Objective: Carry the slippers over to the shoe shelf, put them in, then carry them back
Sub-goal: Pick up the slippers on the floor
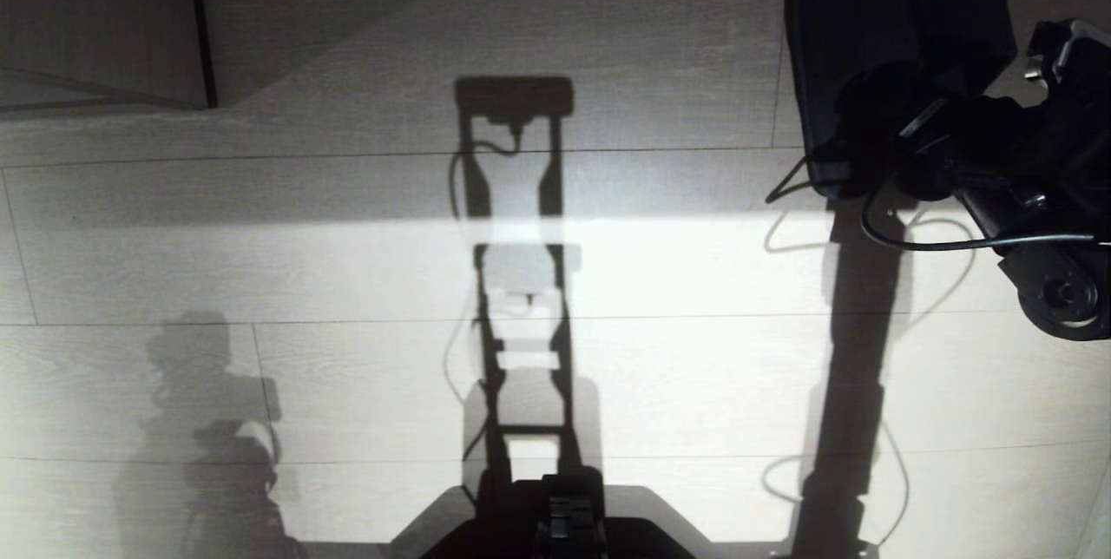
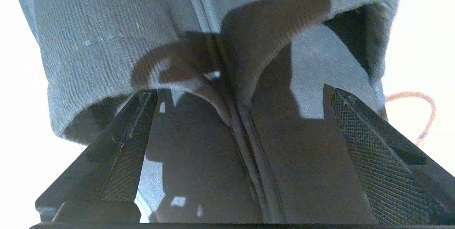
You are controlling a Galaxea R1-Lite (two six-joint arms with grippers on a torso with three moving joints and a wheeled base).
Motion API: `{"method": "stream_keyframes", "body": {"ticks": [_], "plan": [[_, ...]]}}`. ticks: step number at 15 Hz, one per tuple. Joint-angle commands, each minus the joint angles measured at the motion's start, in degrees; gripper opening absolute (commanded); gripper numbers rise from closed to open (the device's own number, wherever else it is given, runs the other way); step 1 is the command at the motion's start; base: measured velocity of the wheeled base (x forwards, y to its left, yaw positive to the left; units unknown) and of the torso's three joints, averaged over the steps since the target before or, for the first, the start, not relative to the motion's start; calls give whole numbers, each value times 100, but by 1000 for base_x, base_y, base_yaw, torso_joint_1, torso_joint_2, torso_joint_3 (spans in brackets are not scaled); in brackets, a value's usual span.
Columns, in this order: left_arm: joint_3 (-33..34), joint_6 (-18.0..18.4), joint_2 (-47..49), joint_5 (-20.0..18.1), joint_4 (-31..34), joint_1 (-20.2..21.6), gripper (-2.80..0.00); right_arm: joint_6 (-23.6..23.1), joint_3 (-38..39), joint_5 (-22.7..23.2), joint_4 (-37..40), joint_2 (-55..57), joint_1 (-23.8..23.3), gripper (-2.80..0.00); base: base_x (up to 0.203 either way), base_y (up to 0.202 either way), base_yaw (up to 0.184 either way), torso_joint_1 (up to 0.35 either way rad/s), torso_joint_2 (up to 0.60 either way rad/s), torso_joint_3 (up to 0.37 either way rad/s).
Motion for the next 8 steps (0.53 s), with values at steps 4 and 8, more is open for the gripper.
{"method": "stream_keyframes", "body": {"ticks": [4, 8], "plan": [[0, -3, 2, -1, -3, 1, -280, -2, -318, 1, -43, 263, 0, 0, 0, 0, 0, 0, 0, 0], [0, -3, -2, -1, -3, 1, -280, -10, -497, 0, -57, 394, 24, 0, 0, 0, 0, 0, 0, 0]]}}
